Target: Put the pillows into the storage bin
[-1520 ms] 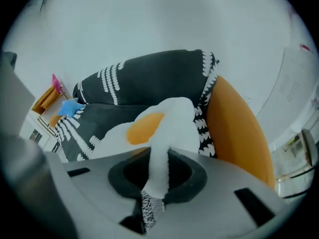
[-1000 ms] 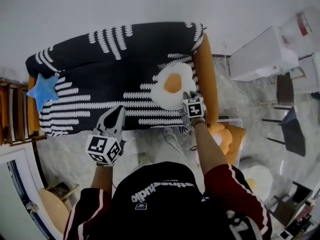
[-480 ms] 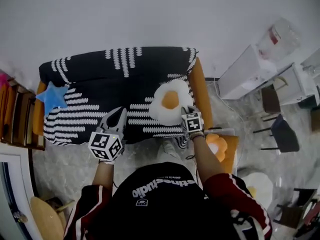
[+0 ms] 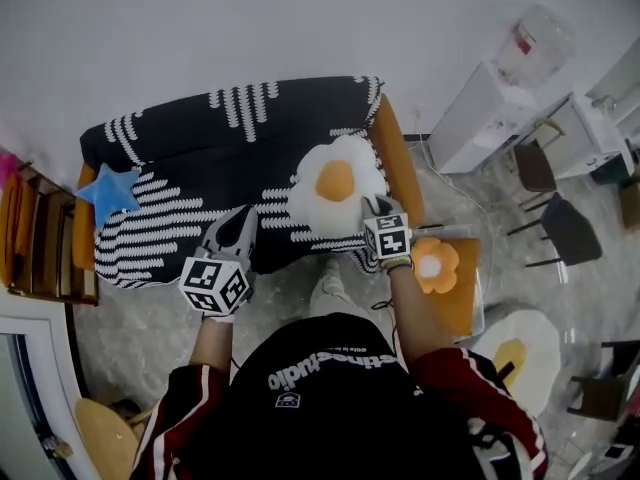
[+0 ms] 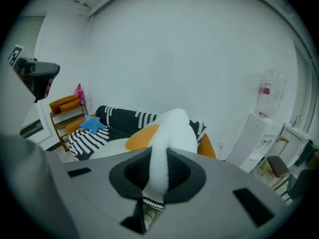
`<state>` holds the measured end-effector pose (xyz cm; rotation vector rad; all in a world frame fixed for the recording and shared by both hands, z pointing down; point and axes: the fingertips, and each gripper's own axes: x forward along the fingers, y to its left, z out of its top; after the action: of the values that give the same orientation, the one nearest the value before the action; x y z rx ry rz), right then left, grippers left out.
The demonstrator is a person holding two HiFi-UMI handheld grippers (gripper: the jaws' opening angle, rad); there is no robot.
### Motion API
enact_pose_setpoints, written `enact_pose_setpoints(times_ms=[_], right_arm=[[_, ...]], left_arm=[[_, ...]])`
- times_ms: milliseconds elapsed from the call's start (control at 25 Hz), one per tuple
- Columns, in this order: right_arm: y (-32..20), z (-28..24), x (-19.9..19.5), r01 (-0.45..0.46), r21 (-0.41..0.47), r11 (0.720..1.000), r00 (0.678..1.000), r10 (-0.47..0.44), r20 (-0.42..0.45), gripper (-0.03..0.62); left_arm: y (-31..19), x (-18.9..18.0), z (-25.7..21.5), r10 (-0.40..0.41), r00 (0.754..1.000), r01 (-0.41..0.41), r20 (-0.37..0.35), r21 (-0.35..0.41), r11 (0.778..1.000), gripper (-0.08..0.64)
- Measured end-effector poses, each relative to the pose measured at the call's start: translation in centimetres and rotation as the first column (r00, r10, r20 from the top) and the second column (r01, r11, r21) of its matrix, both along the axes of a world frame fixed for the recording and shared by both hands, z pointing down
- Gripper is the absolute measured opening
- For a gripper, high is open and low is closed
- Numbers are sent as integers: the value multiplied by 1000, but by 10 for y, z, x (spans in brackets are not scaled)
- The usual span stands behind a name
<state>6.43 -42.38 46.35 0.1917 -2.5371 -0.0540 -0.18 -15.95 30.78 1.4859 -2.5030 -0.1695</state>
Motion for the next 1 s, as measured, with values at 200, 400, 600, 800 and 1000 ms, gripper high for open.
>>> enact_pose_setpoints(times_ms=[200,400,600,800,1000], right_arm=[[-7,-24,41,-78,-13,997,996,78,45,46],[-30,-36,95,-175,-13,984,981,176,80,46],[-61,-41,156,-281,-29,959,954,282,99,46],[-98,-34,231,-364,-55,930,924,368,101,46],[-142,-17,307,-446,-85,891,888,452,87,46]], left_arm=[[-37,22,-5,93,996,-93,0,20,995,2],[-81,56,3,198,980,-198,-13,16,980,3],[-138,100,6,328,944,-328,-17,4,945,3],[-201,164,6,435,900,-436,-15,-18,900,3],[-259,232,11,528,849,-528,-16,-47,848,3]])
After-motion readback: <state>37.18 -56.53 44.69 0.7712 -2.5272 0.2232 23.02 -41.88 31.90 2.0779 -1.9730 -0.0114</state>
